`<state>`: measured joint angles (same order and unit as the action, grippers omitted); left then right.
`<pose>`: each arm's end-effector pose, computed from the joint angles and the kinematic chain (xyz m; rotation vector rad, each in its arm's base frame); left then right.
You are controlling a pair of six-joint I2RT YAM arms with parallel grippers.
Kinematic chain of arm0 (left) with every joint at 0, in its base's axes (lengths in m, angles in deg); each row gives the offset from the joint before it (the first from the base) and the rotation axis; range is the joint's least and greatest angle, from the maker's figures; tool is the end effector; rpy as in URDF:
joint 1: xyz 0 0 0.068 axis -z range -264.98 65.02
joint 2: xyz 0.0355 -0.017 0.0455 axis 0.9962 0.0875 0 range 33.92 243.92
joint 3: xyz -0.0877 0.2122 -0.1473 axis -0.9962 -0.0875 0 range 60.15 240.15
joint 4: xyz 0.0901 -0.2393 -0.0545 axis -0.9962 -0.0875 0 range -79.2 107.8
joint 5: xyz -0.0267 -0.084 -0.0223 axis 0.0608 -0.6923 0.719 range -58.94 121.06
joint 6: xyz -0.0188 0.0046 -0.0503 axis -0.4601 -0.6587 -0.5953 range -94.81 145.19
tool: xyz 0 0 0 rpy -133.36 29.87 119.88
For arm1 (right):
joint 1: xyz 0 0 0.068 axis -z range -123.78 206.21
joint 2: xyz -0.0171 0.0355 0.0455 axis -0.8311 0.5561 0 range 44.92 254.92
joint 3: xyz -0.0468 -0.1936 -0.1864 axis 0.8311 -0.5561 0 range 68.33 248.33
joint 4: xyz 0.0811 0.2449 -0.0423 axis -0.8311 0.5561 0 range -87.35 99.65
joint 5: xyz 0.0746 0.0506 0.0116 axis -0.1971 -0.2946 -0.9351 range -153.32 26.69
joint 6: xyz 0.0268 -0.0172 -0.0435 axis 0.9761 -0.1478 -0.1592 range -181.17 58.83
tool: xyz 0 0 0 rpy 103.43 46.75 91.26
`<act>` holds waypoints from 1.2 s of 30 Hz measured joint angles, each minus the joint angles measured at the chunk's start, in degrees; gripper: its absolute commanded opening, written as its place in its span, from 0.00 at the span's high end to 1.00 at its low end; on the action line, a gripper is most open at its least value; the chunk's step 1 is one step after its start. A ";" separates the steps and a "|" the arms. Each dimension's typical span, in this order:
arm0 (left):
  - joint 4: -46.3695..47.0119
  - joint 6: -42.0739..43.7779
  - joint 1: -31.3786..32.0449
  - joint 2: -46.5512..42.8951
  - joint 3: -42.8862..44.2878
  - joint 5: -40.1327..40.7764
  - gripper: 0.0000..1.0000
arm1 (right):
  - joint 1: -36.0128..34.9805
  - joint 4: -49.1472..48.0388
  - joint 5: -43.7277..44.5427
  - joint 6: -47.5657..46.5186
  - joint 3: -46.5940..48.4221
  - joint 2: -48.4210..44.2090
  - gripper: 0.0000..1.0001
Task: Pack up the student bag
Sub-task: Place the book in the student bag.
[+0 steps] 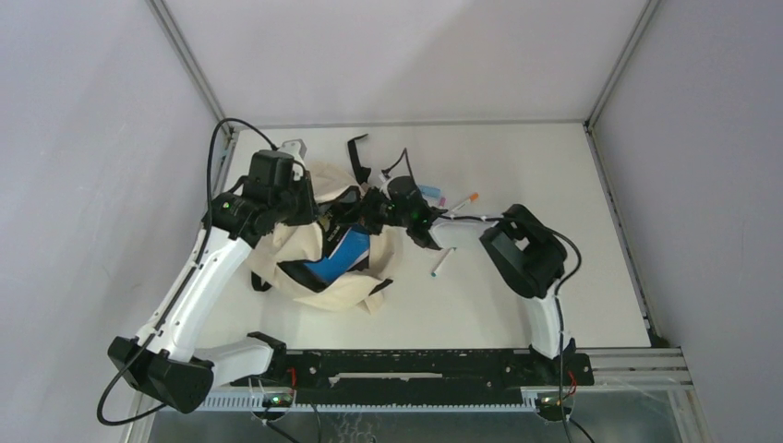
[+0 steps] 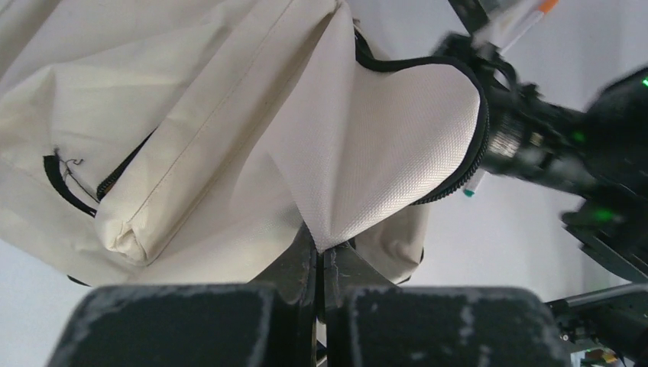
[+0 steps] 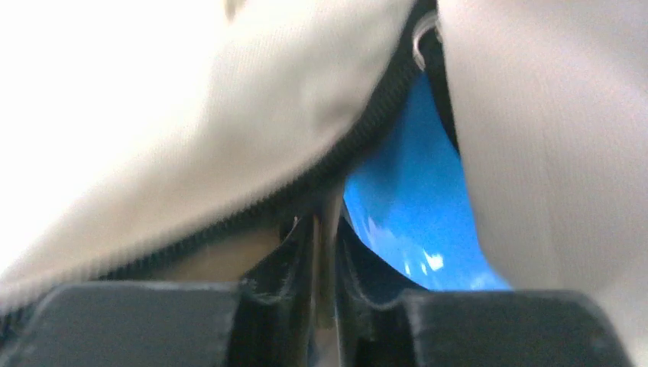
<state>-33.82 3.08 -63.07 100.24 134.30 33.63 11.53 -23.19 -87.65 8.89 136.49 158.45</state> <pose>0.2118 -0.0835 0.3723 -0.0266 2.3575 -0.3279 0.3028 0.3203 0.1877 0.1621 2.3029 1.6231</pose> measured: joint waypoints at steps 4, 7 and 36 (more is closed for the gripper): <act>0.85 -0.98 -0.46 -0.46 -1.55 -1.53 1.00 | -0.94 1.73 2.45 0.35 7.37 6.49 0.22; 1.70 -1.51 -1.14 -0.79 -2.36 -2.27 1.00 | -1.60 3.78 3.19 -0.31 7.21 6.60 0.15; 5.81 -2.60 -1.86 -0.79 -5.81 -6.03 1.00 | -5.44 40.98 6.84 -22.58 22.62 5.07 0.00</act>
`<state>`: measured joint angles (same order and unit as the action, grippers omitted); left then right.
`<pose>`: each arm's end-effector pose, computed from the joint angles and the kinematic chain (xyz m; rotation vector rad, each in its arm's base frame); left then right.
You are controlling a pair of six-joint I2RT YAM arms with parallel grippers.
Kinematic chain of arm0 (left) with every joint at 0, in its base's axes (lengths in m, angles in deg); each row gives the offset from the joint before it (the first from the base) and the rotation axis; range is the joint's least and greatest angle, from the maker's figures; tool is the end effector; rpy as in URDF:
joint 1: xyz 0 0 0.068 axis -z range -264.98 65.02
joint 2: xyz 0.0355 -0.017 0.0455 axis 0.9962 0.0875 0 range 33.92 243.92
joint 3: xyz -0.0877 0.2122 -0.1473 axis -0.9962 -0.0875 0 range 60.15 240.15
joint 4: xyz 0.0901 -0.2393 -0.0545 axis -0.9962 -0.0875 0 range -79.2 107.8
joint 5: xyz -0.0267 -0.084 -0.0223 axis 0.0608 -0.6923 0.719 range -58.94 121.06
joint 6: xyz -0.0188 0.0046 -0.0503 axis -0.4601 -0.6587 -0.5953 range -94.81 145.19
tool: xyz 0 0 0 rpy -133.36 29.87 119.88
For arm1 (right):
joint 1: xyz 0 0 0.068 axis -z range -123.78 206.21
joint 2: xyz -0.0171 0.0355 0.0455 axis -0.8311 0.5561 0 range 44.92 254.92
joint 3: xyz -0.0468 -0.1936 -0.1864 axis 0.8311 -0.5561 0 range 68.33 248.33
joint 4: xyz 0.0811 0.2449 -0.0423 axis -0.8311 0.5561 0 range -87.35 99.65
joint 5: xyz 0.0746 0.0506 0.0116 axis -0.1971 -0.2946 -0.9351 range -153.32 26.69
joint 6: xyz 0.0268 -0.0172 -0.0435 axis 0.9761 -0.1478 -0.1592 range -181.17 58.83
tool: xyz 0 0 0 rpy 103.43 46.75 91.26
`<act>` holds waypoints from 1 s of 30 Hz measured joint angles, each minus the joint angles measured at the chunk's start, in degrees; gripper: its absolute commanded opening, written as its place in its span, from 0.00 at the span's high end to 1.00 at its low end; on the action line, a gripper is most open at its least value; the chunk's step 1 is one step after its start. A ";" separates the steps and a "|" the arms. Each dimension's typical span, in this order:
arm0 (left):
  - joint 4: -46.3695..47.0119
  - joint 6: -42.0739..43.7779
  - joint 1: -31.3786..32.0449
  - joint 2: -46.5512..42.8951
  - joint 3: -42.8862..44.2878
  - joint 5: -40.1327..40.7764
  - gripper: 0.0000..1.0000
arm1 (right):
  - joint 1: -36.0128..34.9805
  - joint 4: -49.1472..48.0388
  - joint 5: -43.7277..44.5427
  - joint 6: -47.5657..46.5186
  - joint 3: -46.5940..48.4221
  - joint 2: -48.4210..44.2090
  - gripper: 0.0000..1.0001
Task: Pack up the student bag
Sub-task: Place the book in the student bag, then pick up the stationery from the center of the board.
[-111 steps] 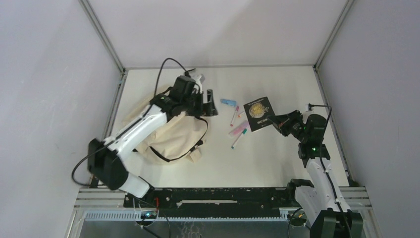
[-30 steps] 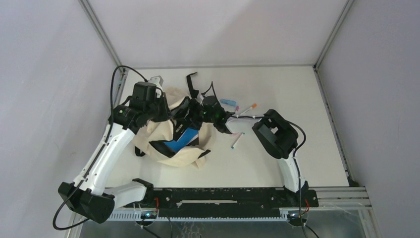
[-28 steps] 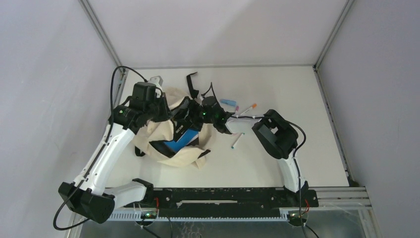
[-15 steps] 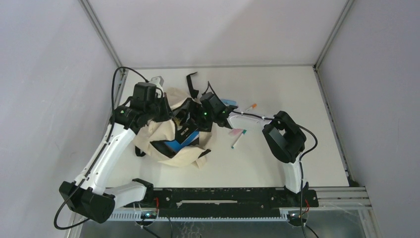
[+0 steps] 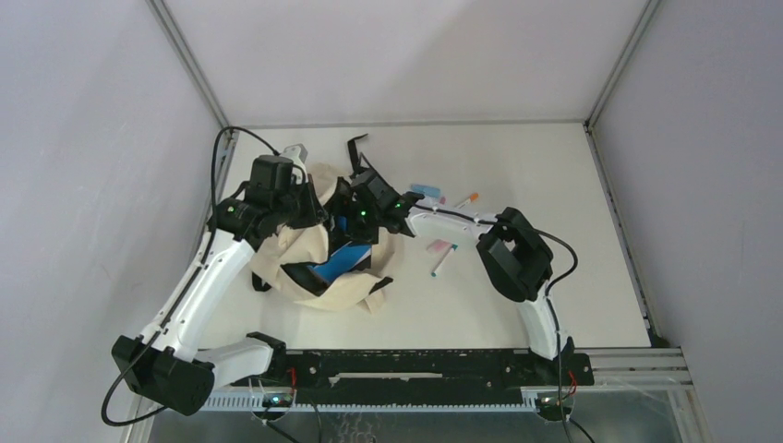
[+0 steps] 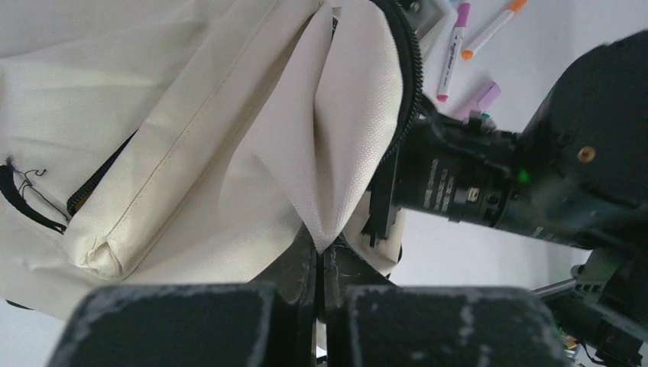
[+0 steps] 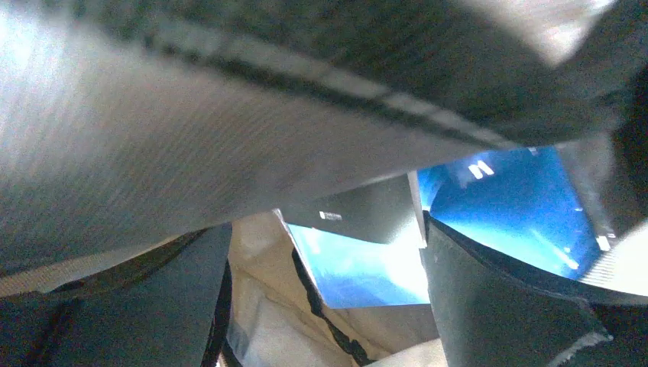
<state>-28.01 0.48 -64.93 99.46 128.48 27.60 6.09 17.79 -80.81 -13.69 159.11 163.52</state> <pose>0.2177 -0.0818 0.3509 -0.0651 2.3649 -0.4575 0.2931 0.3677 0.2104 -0.2339 2.5918 1.1136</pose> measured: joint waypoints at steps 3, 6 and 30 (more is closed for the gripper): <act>0.11 -0.33 -0.04 -0.04 -0.17 0.00 1.00 | -1.03 0.20 0.79 -1.09 0.50 0.63 0.00; 0.39 -0.33 -0.11 -0.39 -0.87 -0.13 1.00 | -1.22 1.68 2.75 -2.34 -1.14 -0.35 0.00; 1.95 5.38 2.78 1.75 -7.69 -9.84 0.20 | 9.73 8.22 17.09 -10.27 -32.17 -33.33 0.00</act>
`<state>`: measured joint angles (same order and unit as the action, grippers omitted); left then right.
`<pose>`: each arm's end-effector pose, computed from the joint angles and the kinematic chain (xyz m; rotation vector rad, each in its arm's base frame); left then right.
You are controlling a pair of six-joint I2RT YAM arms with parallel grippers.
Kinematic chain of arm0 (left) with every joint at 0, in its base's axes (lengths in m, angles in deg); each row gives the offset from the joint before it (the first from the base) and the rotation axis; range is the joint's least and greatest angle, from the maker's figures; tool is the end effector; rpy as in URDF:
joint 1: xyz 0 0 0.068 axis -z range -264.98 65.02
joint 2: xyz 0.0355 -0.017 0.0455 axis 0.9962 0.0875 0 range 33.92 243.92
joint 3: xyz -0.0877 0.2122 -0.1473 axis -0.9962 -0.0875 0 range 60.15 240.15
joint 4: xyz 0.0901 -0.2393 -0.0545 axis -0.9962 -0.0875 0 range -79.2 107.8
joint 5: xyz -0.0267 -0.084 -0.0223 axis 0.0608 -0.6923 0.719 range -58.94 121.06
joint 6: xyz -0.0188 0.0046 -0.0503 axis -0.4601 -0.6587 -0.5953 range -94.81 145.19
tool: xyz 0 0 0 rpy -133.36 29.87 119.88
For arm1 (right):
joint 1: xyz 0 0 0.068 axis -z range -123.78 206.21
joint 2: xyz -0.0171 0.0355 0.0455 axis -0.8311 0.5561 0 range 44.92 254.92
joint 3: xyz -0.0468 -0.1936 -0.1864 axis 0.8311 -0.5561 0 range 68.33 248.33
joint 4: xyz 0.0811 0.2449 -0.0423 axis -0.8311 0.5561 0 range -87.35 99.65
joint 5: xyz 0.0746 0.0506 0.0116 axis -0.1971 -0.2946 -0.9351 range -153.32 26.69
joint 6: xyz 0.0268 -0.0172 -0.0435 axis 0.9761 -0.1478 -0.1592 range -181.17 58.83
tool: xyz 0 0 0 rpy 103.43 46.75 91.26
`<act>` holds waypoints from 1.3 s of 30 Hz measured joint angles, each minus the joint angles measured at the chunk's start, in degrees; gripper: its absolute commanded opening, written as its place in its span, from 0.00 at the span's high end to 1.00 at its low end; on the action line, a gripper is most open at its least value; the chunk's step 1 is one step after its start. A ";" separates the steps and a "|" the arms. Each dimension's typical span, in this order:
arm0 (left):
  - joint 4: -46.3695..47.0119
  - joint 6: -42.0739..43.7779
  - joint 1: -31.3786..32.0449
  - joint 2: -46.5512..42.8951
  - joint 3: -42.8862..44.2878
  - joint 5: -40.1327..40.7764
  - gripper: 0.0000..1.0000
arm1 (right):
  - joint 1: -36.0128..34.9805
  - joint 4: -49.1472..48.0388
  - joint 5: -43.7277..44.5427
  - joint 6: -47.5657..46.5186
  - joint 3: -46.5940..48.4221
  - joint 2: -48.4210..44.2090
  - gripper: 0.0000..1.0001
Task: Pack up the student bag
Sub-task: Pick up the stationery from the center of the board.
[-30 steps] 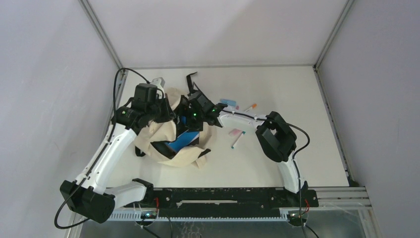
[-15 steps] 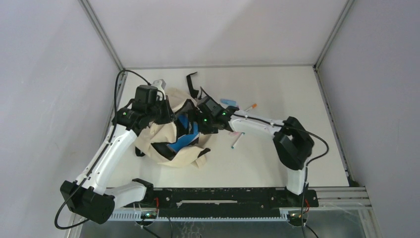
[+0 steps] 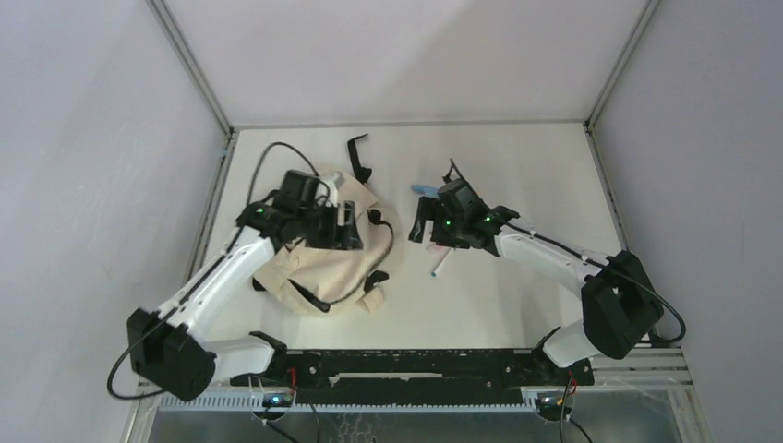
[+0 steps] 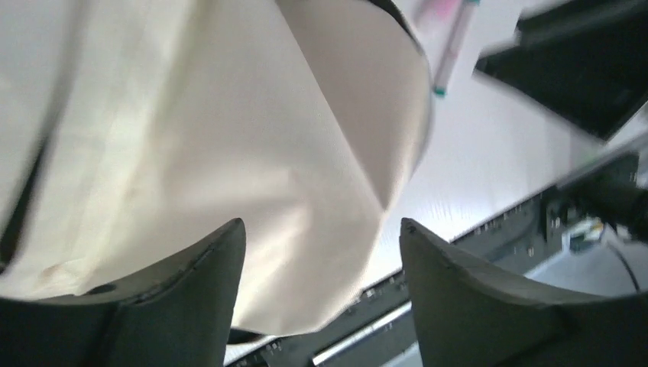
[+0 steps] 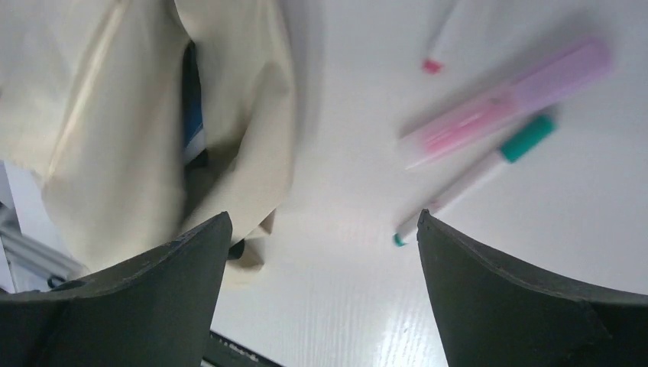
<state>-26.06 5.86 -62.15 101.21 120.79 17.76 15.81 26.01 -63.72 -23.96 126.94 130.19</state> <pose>0.2157 -0.0997 0.3044 0.1820 2.5100 -0.5981 0.2393 0.2041 0.2362 -0.0742 2.5388 0.5862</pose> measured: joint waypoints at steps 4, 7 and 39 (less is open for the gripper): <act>-4.09 2.49 6.45 6.49 2.23 -0.02 0.27 | 4.22 -0.26 0.44 0.15 -0.94 -2.16 0.00; -6.23 2.91 8.81 5.84 3.54 3.28 0.42 | 5.09 -0.72 0.59 0.15 -0.94 -2.89 0.00; -3.61 -6.88 -2.16 22.18 5.92 37.92 0.48 | 1.57 6.12 14.14 7.21 -2.67 2.34 0.33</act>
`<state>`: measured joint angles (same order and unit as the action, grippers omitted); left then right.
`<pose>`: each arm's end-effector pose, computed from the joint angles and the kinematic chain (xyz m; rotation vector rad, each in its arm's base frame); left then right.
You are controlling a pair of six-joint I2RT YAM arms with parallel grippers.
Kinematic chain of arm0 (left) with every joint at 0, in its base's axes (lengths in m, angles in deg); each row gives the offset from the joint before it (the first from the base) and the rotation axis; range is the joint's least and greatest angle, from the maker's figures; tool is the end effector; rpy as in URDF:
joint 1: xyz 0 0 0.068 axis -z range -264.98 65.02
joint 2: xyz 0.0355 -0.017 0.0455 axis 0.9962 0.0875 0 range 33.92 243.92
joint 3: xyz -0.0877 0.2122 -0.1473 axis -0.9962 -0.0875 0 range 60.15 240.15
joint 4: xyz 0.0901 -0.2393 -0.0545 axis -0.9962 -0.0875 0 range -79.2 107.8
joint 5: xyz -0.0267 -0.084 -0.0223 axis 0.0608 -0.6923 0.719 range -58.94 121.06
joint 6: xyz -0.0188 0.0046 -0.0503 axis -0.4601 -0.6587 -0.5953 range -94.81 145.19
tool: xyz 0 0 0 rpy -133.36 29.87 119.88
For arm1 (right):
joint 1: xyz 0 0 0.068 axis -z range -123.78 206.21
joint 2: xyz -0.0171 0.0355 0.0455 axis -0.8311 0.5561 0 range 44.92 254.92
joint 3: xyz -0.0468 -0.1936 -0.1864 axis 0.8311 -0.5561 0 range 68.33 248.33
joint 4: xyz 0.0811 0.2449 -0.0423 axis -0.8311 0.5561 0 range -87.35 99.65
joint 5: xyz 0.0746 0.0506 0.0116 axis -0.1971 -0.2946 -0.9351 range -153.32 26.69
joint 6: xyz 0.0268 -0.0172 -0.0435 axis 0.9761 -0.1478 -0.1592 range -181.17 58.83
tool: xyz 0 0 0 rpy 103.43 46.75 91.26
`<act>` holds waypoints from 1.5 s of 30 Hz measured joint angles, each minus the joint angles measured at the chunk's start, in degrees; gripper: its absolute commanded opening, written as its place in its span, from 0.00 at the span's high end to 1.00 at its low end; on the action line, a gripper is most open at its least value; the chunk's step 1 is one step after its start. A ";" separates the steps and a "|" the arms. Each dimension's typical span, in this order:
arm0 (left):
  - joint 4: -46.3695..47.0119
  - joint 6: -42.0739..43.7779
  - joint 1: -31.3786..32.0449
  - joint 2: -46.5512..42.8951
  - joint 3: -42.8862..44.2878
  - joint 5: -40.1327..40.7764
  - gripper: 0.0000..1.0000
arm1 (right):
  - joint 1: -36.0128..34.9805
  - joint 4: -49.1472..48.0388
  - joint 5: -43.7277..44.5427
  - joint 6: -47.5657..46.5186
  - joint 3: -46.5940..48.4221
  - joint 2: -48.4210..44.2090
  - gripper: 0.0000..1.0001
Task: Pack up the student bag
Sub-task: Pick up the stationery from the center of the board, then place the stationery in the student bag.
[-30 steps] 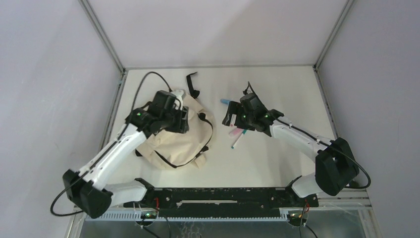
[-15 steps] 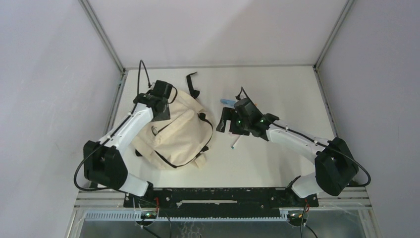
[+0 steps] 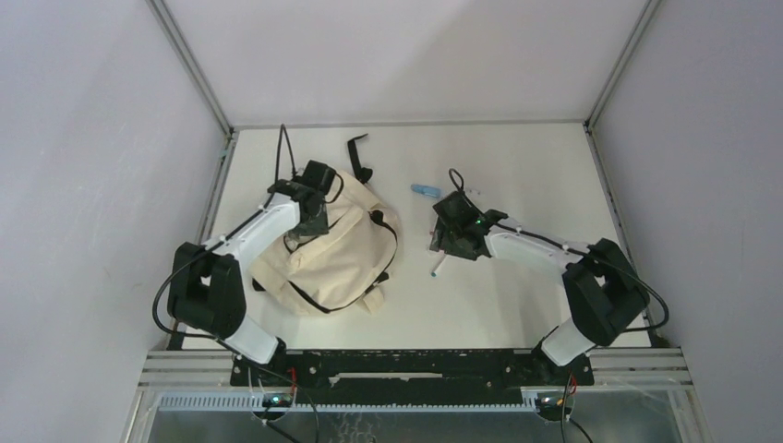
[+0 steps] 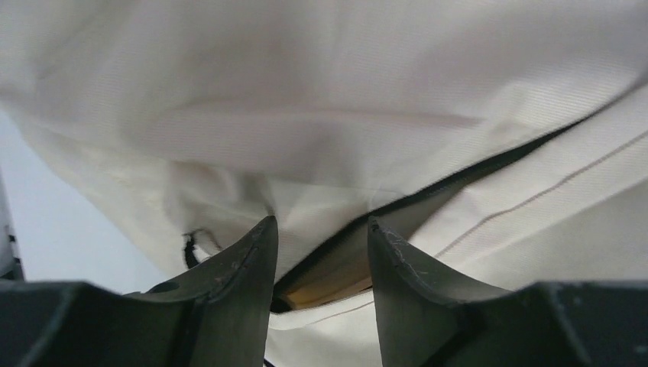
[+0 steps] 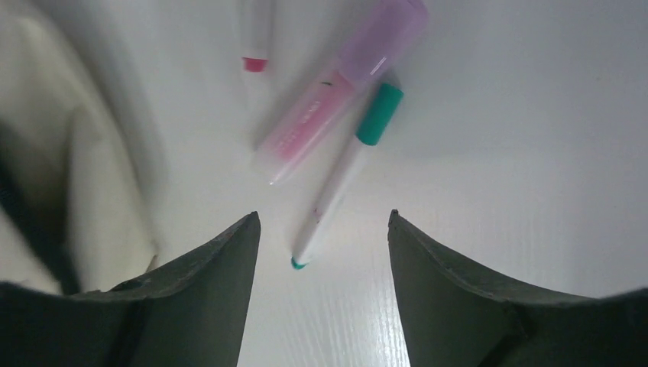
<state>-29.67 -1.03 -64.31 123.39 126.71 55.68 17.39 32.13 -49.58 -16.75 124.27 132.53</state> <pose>0.2881 -0.0929 0.2372 -0.2273 2.6320 0.3469 0.2400 0.1824 0.2045 0.2074 2.5951 0.2105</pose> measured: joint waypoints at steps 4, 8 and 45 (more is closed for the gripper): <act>2.21 -1.18 1.64 -0.22 -2.19 -2.89 0.48 | -0.15 0.50 0.79 1.29 -0.15 4.76 0.35; 4.50 -1.99 2.25 -1.18 -4.96 -5.18 0.49 | -0.17 0.07 0.76 2.40 -0.17 7.82 0.39; -3.48 1.51 12.55 -2.49 3.67 -1.68 0.28 | 9.75 -3.61 -9.09 -3.43 -13.99 -17.42 1.00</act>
<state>-33.14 0.48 -51.77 120.90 130.38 54.00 27.13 28.52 -58.67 -20.18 110.28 115.11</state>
